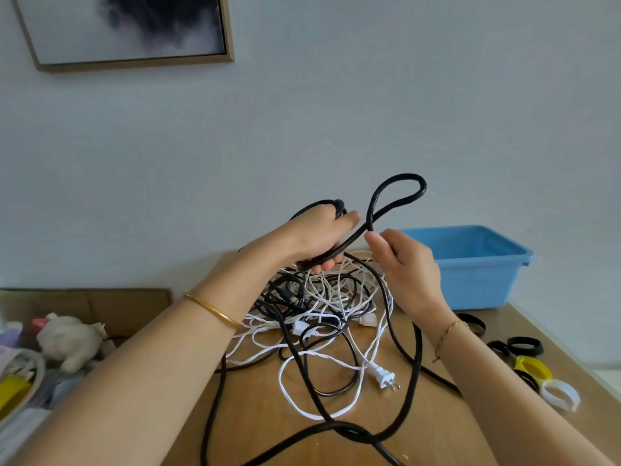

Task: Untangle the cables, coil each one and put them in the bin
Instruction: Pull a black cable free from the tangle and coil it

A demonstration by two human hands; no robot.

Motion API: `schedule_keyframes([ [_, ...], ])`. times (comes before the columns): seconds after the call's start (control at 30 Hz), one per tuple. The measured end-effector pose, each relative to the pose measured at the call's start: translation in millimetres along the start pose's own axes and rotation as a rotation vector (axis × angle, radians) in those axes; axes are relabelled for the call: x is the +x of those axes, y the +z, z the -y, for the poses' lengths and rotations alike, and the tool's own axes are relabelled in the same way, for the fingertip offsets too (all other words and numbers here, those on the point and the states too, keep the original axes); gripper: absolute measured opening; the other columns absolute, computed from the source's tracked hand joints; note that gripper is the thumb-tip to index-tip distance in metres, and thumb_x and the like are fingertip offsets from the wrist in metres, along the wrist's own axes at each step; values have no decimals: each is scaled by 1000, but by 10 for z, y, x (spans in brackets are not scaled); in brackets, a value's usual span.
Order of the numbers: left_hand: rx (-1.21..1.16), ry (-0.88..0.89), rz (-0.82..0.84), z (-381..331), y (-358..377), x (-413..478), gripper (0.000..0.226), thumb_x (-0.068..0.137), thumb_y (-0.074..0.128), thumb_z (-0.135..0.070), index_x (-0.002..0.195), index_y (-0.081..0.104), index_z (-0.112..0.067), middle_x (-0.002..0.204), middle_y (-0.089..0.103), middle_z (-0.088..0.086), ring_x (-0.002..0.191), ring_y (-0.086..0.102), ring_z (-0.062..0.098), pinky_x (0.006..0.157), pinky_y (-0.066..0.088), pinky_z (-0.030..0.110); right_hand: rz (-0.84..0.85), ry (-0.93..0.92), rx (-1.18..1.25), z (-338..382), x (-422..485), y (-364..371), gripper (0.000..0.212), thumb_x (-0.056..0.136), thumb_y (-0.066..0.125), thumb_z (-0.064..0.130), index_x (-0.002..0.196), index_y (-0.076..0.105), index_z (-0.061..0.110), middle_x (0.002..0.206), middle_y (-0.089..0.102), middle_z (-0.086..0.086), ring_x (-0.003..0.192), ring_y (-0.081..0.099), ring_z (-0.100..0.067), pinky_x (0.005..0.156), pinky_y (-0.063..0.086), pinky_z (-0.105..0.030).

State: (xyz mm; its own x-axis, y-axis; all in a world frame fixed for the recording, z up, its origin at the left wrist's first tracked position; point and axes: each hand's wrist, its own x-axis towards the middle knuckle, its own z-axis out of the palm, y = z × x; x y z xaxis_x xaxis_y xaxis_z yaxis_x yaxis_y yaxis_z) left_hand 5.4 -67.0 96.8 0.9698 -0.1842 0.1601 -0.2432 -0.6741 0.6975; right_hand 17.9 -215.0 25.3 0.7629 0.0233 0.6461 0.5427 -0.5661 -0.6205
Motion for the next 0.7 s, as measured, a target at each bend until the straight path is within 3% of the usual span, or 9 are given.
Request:
schedule_keyframes([
  [0.07, -120, 15, 110, -9, -51, -58, 48, 98, 43, -46, 100, 54, 0, 57, 54, 5, 41, 47, 14, 37, 38, 22, -51, -72, -192, -8, 1, -11, 50, 91, 26, 59, 76, 49, 18, 63, 57, 0, 63, 53, -24, 58, 39, -36],
  [0.17, 28, 62, 211, -9, -138, -90, 47, 90, 62, -37, 111, 58, 5, 49, 49, 4, 37, 42, 13, 36, 36, 21, -147, -205, -365, 0, 14, 13, 53, 93, 21, 57, 85, 51, 15, 59, 56, -2, 54, 52, -28, 50, 33, -31],
  [0.27, 245, 17, 104, 17, -137, -34, 33, 89, 58, -25, 81, 57, 7, 43, 50, 4, 33, 42, 16, 38, 36, 23, -209, -201, -429, 116, 19, 72, 36, 99, 37, 41, 84, 52, 12, 67, 53, 1, 58, 50, -27, 48, 29, -30],
  [0.33, 379, -21, 34, 78, -121, 4, 25, 92, 52, -18, 73, 48, -3, 46, 54, 3, 32, 44, 14, 37, 37, 22, -156, -44, -243, 141, 68, 76, 29, 99, 39, 32, 85, 53, 11, 77, 56, 1, 69, 52, -26, 57, 41, -37],
  [0.4, 537, -79, -8, 211, -145, 5, 16, 93, 49, -16, 82, 47, -5, 60, 63, 6, 38, 48, 16, 38, 39, 22, -123, 176, 180, 148, 128, -13, 26, 97, 40, 24, 79, 55, 12, 72, 56, 0, 66, 52, -22, 62, 48, -43],
  [0.47, 694, -151, -88, 406, -210, -28, 12, 94, 48, -17, 92, 46, -6, 69, 64, 5, 47, 52, 16, 43, 38, 25, -169, 340, 512, 165, 158, -167, 29, 97, 42, 20, 73, 55, 11, 62, 47, -1, 55, 42, -15, 51, 43, -34],
  [0.53, 810, -183, -192, 557, -262, -96, 19, 96, 49, -23, 105, 47, -6, 81, 61, 5, 68, 56, 21, 52, 35, 29, -158, 340, 539, 159, 147, -274, 32, 95, 49, 23, 75, 55, 0, 60, 40, -6, 52, 34, -16, 47, 33, -26],
  [0.6, 909, -151, -188, 626, -257, -130, 24, 97, 49, -28, 109, 48, -7, 94, 61, 7, 84, 58, 26, 59, 35, 30, -126, 250, 405, 166, 130, -277, 30, 89, 59, 27, 86, 55, -2, 62, 43, -8, 52, 38, -14, 49, 33, -25],
  [0.7, 878, -126, 17, 562, -201, -140, 15, 94, 46, -23, 86, 46, -10, 71, 54, 1, 59, 51, 16, 49, 36, 27, -206, 153, 245, 93, 229, -195, 7, 91, 55, 22, 95, 59, 17, 54, 46, 3, 45, 37, -6, 48, 34, -20],
])
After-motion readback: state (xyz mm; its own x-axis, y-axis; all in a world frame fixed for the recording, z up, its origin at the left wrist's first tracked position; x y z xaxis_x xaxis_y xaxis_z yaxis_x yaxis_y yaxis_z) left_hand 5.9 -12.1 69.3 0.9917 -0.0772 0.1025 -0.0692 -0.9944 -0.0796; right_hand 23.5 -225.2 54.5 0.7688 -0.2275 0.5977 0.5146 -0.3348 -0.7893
